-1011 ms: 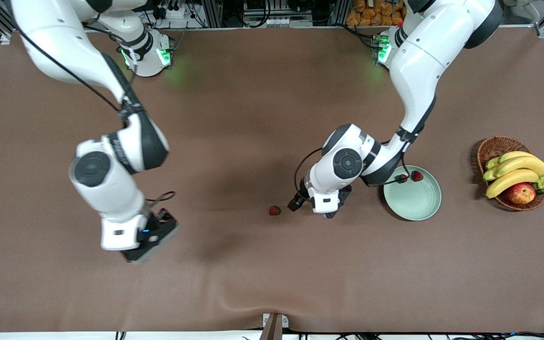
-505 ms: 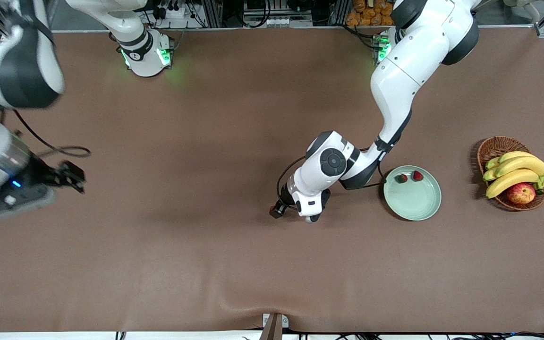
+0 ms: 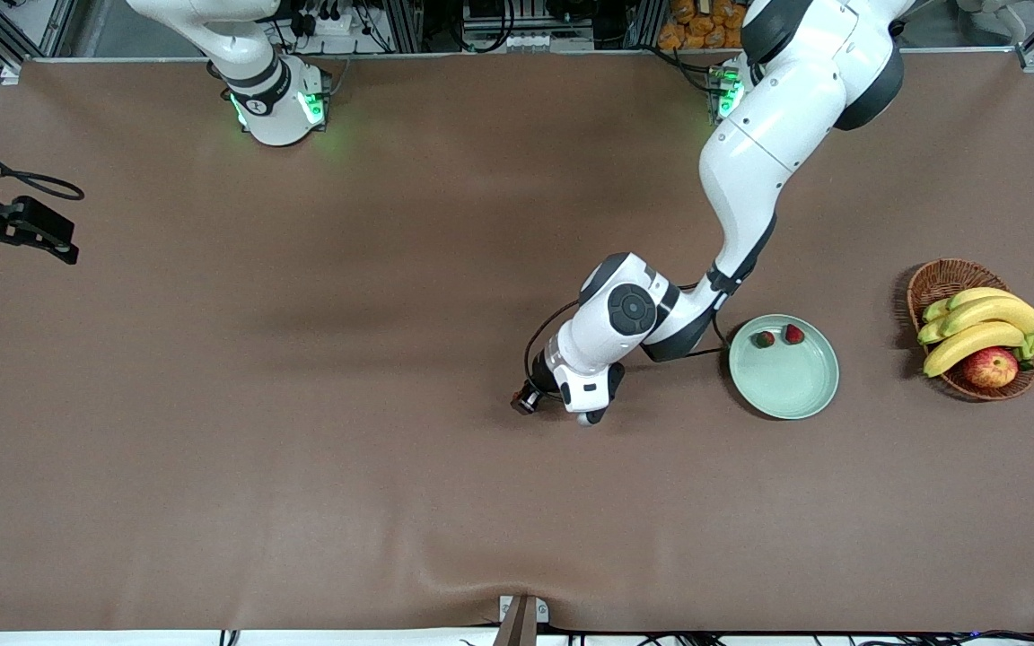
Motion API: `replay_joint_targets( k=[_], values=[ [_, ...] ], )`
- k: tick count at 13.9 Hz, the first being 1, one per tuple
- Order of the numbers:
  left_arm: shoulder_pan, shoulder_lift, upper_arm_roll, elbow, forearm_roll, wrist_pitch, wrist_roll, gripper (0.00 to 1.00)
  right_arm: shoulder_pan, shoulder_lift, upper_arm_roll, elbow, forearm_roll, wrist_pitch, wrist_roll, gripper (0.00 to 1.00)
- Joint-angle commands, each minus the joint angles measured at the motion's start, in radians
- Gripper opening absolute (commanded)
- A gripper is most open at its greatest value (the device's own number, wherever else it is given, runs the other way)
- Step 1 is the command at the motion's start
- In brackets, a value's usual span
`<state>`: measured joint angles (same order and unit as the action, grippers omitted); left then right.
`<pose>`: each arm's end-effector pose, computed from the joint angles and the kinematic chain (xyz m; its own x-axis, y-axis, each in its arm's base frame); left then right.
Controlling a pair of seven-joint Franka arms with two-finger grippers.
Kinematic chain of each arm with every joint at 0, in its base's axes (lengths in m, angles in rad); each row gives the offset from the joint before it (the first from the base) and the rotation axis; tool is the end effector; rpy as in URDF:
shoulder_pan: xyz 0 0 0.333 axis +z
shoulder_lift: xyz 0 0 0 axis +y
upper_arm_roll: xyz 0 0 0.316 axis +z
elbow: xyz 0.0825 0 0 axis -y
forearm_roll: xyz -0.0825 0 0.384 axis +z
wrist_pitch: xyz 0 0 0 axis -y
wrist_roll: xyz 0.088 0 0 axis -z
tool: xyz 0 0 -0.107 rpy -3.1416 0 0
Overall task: Collect all strawberries into plate
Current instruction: 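Grasp the third strawberry with the left gripper while the right gripper retracts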
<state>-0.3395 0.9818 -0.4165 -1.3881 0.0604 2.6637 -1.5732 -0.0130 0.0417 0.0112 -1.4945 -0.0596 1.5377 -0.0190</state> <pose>0.6040 -0.4609 0.1866 0.5563 0.7768 -0.2953 0.8228 -0.4652 0.3265 0.5647 -0.0077 0.6343 0.9999 0.0152 0.0004 0.0151 -0.9981 0.0591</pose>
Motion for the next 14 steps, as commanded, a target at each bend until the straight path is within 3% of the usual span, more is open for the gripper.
replay_joint_targets(
  k=[1, 10, 14],
  values=[
    [-0.012, 0.029, 0.005, 0.032, -0.016, 0.030, 0.019, 0.49, -0.013, -0.023, 0.007, -0.032, 0.018, 0.010, 0.034, 1.00],
    [-0.012, 0.058, 0.004, 0.041, -0.016, 0.065, 0.025, 0.36, -0.041, -0.025, 0.000, -0.026, 0.021, 0.042, 0.033, 1.00],
    [-0.012, 0.063, 0.004, 0.041, -0.016, 0.067, 0.025, 0.15, -0.042, -0.025, 0.001, -0.027, 0.098, 0.048, 0.034, 1.00]
  ],
)
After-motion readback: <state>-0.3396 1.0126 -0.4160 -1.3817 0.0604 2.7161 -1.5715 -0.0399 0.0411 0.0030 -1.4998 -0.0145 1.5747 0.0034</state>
